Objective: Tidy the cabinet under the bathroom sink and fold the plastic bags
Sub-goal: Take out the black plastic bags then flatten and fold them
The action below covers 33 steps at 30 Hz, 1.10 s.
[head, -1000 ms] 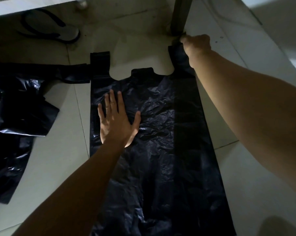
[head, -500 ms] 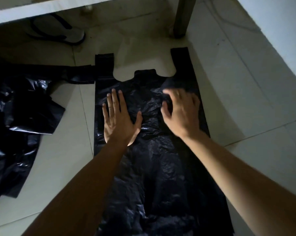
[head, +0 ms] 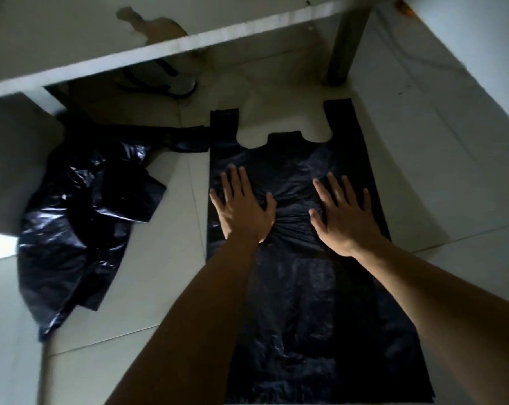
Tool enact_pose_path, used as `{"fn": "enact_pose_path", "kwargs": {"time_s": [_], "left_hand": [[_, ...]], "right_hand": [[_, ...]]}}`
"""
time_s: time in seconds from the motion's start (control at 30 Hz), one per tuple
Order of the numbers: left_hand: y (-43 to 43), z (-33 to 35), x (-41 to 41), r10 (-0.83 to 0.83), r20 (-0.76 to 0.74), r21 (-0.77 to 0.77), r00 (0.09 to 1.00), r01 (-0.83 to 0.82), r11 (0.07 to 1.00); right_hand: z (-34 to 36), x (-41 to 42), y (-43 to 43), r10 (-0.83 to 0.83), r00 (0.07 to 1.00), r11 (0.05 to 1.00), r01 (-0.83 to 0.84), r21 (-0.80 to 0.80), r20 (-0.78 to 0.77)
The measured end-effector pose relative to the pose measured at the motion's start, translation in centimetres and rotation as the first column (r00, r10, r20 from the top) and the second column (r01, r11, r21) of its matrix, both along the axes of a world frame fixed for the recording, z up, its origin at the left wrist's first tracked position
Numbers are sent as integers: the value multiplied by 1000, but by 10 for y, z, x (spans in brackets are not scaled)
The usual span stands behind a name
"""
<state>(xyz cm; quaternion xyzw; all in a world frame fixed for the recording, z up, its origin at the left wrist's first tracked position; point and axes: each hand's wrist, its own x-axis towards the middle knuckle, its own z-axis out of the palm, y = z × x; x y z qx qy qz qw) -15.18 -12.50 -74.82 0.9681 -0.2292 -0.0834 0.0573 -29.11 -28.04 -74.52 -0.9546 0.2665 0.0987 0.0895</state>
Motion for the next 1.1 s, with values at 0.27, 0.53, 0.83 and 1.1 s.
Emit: {"fn": "enact_pose_path", "kwargs": {"time_s": [0.27,0.53,0.83,1.1], "left_hand": [[83,79,50,-1,195,-254,981,52,966],[282,109,92,532,166,-110,830,-520,847],[339,81,73,463,41,59,885,-465,883],[347,113,78,440,78,-124,895,-429,895]], "right_hand": [[69,51,46,137,989,990,-138,-33,-49],[93,126,188,482,873,823,-482,302,80],[49,133,297,569,789,795,-457,398,-230],[59,131,273,573,806,754,-449,480,-147]]}}
